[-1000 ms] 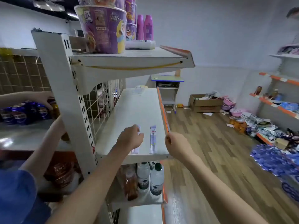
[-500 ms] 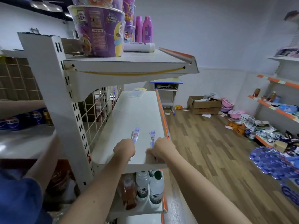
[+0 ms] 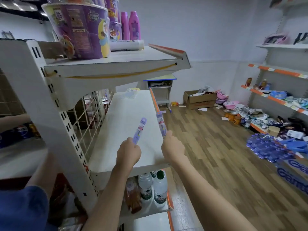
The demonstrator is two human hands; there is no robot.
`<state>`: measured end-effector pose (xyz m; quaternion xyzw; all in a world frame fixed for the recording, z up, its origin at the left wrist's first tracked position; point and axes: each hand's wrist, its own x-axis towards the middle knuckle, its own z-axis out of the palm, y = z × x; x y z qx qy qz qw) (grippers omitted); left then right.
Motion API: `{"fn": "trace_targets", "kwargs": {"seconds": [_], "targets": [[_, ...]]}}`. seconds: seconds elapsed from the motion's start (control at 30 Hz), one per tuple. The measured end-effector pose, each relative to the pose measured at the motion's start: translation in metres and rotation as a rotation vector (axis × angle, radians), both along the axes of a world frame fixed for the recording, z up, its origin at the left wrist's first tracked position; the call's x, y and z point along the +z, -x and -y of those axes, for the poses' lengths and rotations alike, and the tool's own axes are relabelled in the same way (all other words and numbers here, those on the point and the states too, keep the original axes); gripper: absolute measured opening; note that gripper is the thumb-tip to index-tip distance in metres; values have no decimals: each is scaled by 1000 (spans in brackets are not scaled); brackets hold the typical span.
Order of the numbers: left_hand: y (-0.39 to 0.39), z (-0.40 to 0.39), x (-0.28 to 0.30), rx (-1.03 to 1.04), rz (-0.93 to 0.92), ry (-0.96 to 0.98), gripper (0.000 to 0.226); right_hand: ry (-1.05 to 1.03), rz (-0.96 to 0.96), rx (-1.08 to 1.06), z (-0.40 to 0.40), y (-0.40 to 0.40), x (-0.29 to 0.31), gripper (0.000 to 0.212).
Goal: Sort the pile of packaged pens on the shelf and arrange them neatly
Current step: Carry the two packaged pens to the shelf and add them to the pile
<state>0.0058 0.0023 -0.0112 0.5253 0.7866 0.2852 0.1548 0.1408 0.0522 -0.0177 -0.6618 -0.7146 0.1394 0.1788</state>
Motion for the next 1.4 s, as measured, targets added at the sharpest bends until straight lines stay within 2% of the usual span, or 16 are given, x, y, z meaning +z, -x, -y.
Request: {"fn": "trace_targets", "kwargs": {"seconds": [0.1, 0.17, 0.23, 0.33, 0.43, 0.53, 0.7, 0.77, 0.9, 1.03, 1.13, 1.3, 1.4], "targets": [[-25, 18, -6, -87, 156, -133, 13, -52, -243, -90, 27, -32, -5, 18], [-47, 32, -10, -135, 252, -180, 12, -90, -394, -169, 51, -60, -11, 16], [-69, 47, -16, -191, 307, -219, 9, -111, -452, -252, 75, -87, -20, 19], [-107, 68, -31, -296, 358, -222, 9, -118, -440, -372, 114, -132, -43, 15], [-147, 80, -58, -415, 346, -130, 12, -97, -403, -504, 153, -176, -64, 9], [-188, 88, -79, -505, 291, -49, 27, -69, -382, -636, 188, -217, -77, 11], [-244, 92, -81, -596, 269, -10, 30, -68, -422, -747, 217, -285, -84, 13], [-264, 82, -78, -620, 261, -29, 28, -88, -425, -757, 217, -312, -81, 12], [-312, 51, -63, -618, 264, -81, 26, -144, -396, -768, 198, -373, -70, 25], [-378, 21, -39, -610, 240, -207, 22, -203, -375, -754, 168, -436, -49, 8], [-428, 9, -28, -625, 272, -271, 29, -251, -358, -767, 153, -475, -35, 9], [-503, -15, -25, -715, 335, -244, 22, -267, -367, -838, 132, -538, -31, 19], [-548, -40, -24, -792, 348, -251, 29, -278, -360, -892, 115, -573, -32, 20]]}}
